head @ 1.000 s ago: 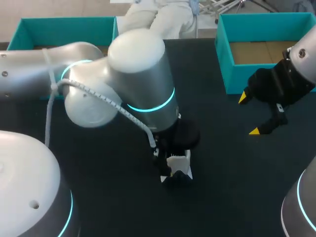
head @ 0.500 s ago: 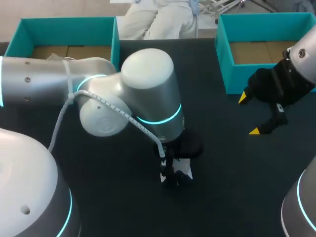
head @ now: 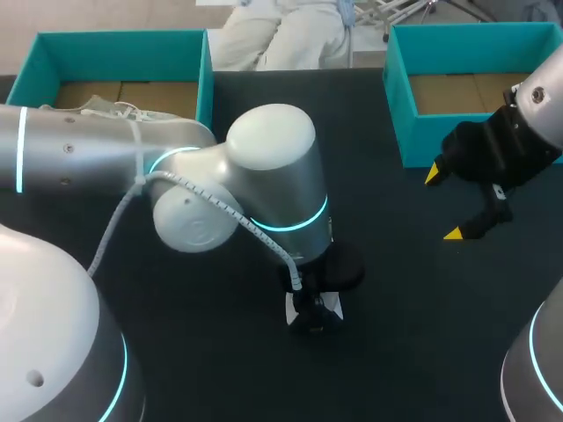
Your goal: Take the shoe out of the shoebox, open the shoe tongue, remove and reinsert the insole, then place the shoe into the shoebox
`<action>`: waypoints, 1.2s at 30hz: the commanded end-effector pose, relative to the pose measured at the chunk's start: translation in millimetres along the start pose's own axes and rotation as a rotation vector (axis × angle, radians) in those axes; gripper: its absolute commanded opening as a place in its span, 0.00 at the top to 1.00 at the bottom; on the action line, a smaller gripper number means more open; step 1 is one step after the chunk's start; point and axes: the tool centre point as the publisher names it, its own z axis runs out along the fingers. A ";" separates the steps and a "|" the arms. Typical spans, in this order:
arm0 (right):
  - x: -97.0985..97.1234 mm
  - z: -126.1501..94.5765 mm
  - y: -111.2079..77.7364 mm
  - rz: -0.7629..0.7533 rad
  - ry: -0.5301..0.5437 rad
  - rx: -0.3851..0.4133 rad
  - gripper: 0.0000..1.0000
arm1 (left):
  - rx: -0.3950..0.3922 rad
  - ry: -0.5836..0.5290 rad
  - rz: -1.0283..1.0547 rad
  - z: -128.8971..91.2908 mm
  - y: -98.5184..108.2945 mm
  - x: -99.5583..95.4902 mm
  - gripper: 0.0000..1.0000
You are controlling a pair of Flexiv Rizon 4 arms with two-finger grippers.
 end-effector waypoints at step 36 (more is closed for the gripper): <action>-0.4 1.3 0.7 0.001 0.000 0.003 0.00 | -0.078 0.255 0.182 -214.7 31.0 2.5 1.00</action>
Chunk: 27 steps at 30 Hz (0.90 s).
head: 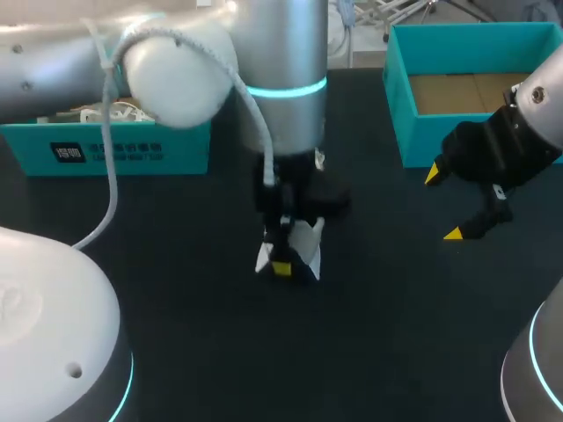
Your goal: Take the shoe out of the shoebox, open the shoe tongue, remove and reinsert the insole, then place the shoe into the shoebox
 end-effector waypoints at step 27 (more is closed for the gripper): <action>-0.4 1.3 0.7 0.001 0.000 0.002 0.00 | 0.062 -0.006 0.048 -81.6 37.3 4.7 1.00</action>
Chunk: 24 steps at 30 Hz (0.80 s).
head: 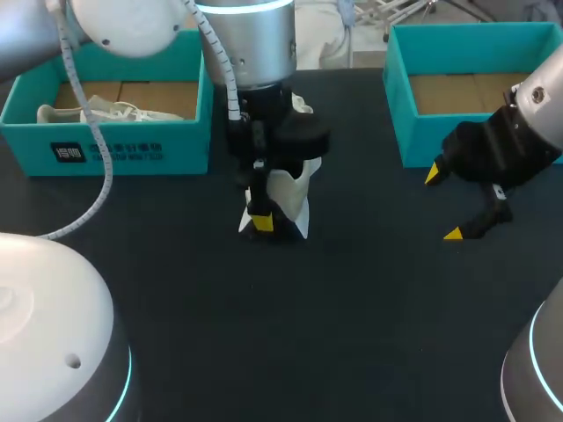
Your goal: Take the shoe out of the shoebox, open the shoe tongue, remove and reinsert the insole, then place the shoe into the shoebox
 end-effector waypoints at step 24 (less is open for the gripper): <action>-0.4 1.3 0.7 0.001 0.000 0.002 0.00 | -0.089 -0.038 0.161 -89.2 222.9 -60.8 1.00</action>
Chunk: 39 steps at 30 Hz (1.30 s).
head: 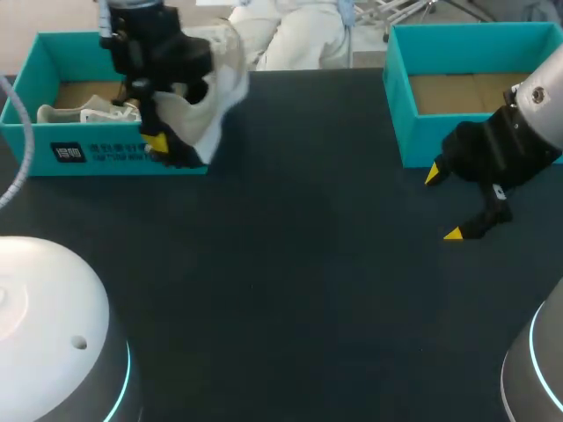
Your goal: Take the shoe out of the shoebox, open the shoe tongue, remove and reinsert the insole, then place the shoe into the shoebox
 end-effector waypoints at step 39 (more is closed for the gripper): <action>-0.4 1.3 0.7 0.001 0.000 0.002 0.00 | -0.045 0.037 0.044 -48.7 195.7 -5.0 1.00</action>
